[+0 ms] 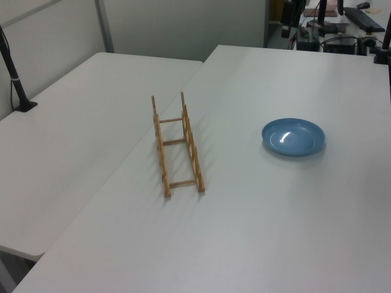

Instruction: Place plate in plate rack

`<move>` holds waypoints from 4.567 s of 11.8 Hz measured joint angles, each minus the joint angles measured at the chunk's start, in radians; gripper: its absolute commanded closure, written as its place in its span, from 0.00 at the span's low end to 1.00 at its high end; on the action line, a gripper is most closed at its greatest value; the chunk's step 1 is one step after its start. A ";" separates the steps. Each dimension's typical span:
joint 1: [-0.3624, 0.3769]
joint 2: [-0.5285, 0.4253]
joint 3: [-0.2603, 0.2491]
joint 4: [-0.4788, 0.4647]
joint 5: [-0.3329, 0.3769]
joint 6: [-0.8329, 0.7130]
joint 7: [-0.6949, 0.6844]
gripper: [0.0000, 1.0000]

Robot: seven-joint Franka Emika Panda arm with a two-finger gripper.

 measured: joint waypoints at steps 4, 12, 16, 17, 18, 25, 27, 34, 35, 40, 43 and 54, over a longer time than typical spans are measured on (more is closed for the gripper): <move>0.000 0.000 0.000 0.000 0.000 0.000 0.000 0.00; -0.002 0.000 0.000 0.000 0.000 0.000 -0.002 0.00; -0.002 0.000 0.000 0.000 0.000 0.000 -0.078 0.00; -0.003 0.000 0.000 0.000 0.000 0.000 -0.130 0.00; -0.004 0.000 -0.001 0.000 0.000 0.000 -0.178 0.00; -0.005 0.028 -0.002 -0.141 -0.070 0.038 -0.278 0.00; -0.006 0.051 -0.002 -0.219 -0.078 0.129 -0.278 0.00; -0.040 0.215 -0.003 -0.322 -0.123 0.334 -0.279 0.03; -0.044 0.236 -0.003 -0.322 -0.123 0.356 -0.279 0.10; -0.042 0.288 -0.003 -0.322 -0.123 0.399 -0.250 0.51; -0.039 0.317 0.000 -0.322 -0.142 0.429 -0.208 0.76; -0.017 0.289 0.001 -0.264 -0.157 0.437 -0.178 1.00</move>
